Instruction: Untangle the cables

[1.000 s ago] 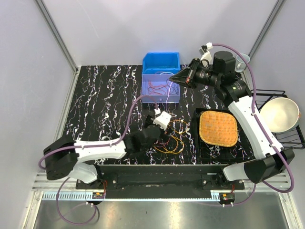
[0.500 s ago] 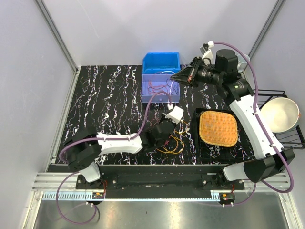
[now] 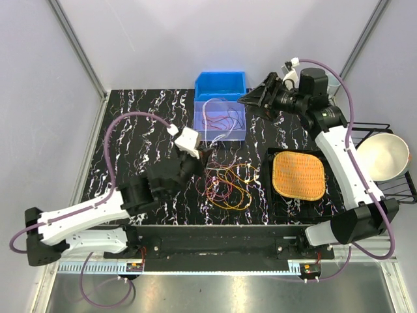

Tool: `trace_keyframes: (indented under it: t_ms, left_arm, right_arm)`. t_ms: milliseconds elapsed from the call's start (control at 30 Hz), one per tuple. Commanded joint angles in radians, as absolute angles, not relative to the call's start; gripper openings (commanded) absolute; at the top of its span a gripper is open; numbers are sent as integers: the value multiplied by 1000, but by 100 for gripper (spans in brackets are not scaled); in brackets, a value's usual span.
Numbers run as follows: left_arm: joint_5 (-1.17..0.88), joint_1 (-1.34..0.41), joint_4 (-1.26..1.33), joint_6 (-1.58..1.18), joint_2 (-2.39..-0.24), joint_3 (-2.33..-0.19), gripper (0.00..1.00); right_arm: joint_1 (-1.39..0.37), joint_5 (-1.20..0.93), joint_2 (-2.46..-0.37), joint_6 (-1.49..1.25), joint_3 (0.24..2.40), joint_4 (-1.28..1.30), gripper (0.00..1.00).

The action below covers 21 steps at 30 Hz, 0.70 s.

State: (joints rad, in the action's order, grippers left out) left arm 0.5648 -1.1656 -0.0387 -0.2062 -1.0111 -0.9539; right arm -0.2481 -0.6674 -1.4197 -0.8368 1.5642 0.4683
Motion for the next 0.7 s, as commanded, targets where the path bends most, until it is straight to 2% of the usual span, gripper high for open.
trace_keyframes:
  t_ms: [0, 100, 267, 333, 667]
  left_arm:
    - [500, -1144, -224, -229, -983, -1069, 0]
    - [477, -1089, -296, -218, -1002, -1141, 0]
    - [264, -912, -374, -256, -1104, -1270, 0]
    - [259, -887, -394, -252, -1155, -1305, 0]
    - [111, -700, -390, -215, -1422, -1583, 0]
  right_arm:
    - [-247, -583, -1381, -782, 1508, 486, 79]
    - [-247, -531, -1353, -765, 1453, 492, 80]
    - [-247, -470, -1292, -755, 1317, 486, 80]
    - [-249, -440, -1249, -749, 1266, 474, 80]
    - [-250, -374, -1094, -749, 867, 221, 80]
